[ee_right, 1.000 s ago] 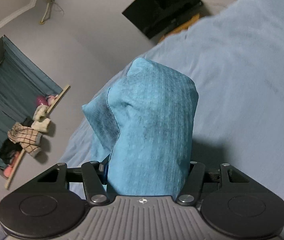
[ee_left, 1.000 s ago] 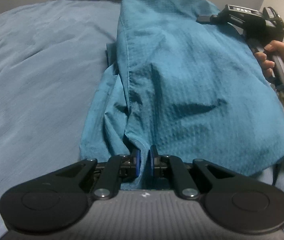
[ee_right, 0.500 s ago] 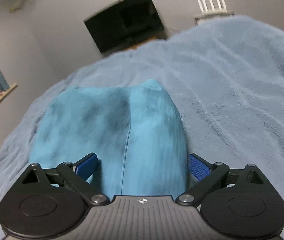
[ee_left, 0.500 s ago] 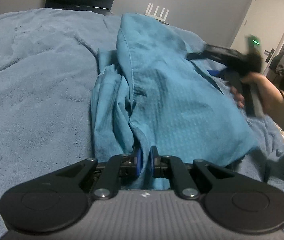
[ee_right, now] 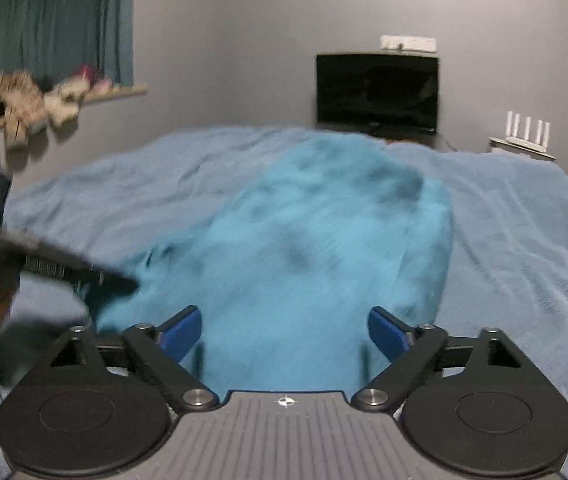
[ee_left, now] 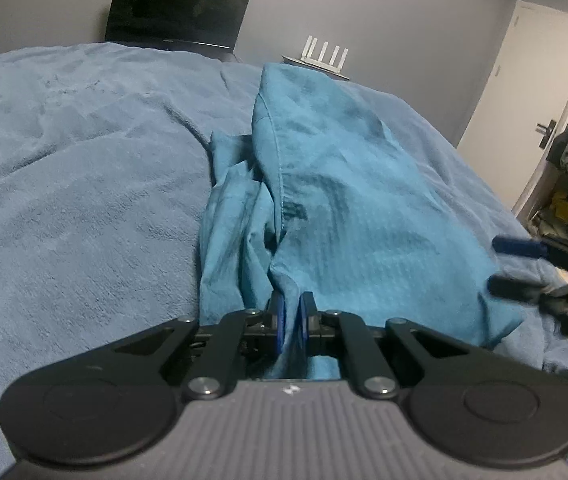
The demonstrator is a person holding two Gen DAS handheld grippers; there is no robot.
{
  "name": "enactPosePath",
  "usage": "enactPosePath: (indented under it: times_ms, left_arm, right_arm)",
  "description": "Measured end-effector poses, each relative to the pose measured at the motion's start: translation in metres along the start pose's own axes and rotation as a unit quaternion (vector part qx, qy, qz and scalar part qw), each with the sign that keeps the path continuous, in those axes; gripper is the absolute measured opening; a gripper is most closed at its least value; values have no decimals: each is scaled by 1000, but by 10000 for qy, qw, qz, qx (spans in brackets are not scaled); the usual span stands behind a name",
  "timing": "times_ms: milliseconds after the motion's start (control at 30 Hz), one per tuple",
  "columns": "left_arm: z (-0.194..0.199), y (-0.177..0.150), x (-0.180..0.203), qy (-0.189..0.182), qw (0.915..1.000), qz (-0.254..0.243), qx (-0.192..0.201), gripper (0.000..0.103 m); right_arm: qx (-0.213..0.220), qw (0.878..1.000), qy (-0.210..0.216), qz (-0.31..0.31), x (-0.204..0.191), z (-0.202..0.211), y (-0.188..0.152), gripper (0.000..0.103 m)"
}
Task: Fold large clothes
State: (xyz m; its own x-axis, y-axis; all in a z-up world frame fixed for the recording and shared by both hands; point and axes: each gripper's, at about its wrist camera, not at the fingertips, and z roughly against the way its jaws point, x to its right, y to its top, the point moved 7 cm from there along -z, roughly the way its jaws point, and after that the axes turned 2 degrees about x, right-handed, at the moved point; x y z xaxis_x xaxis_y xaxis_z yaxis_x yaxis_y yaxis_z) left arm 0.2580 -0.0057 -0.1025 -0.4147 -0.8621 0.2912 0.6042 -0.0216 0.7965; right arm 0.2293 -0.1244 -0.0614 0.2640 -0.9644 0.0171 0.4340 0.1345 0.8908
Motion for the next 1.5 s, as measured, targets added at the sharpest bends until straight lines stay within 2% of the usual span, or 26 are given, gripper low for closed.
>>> enactPosePath:
  times_ms: [33, 133, 300, 433, 533, 600, 667, 700, 767, 867, 933, 1067, 1167, 1200, 1267, 1367, 1433, 1500]
  left_arm:
    - [0, 0, 1, 29, 10000, -45, -2, 4]
    - [2, -3, -2, 88, 10000, 3, -41, 4]
    - [4, -7, -5, 122, 9996, 203, -170, 3]
    - [3, -12, -14, 234, 9984, 376, -363, 3]
    - [5, -16, -21, 30, 9961, 747, -459, 3]
    - [8, -16, -20, -77, 9955, 810, -477, 3]
    - [8, -15, -16, -77, 9962, 712, -500, 3]
    - [8, -16, -15, -73, 9964, 656, -535, 3]
    - [6, -17, -12, -61, 9968, 545, -582, 3]
    - [5, -18, -8, -61, 9974, 303, -658, 3]
    - [3, -19, -5, -72, 9970, 210, -747, 3]
    - [-3, -21, -10, -119, 9953, 270, -924, 3]
    - [-5, -22, -15, -241, 9937, 441, -1001, 3]
    - [-6, -22, -16, -284, 9933, 479, -1009, 3]
    - [-5, -24, -15, -350, 9927, 506, -1036, 3]
    - [-6, -26, -16, -368, 9925, 468, -1068, 3]
    - [-8, -25, -17, -388, 9921, 488, -1092, 3]
    - [-10, -26, -18, -405, 9916, 526, -1111, 3]
  right_arm:
    - [-153, 9999, -51, -13, -8, -6, -6, 78]
    - [-140, 9989, -38, -444, -13, -12, -13, 79]
    - [-196, 9992, -111, -342, -13, -33, -11, 77]
    - [-257, 9995, -195, 47, -22, -50, -13, 77]
    - [-202, 9996, -81, 189, -29, -56, 1, 81]
    - [39, 9999, 94, -60, -25, -50, 17, 76]
    - [239, 9995, -103, -190, -13, -53, 34, 70]
    - [165, 9993, -286, -158, -7, -61, 39, 61]
    - [-227, 9985, -478, -105, 4, -86, 43, 53]
    - [-410, 9960, -770, 214, 13, -120, 52, 52]
    - [-468, 9949, -818, 359, 14, -139, 61, 53]
    - [-565, 9959, -485, 505, -1, -166, 68, 53]
    - [-620, 9924, 127, 1059, -26, -168, 68, 52]
    - [-518, 9912, 125, 1211, -28, -165, 73, 51]
    - [-108, 9934, -110, 1138, -18, -159, 92, 51]
    - [338, 9942, -913, 460, 23, -158, 121, 52]
    - [361, 9886, -1458, 97, 50, -164, 131, 52]
    - [239, 9831, -1811, -123, 66, -173, 132, 53]
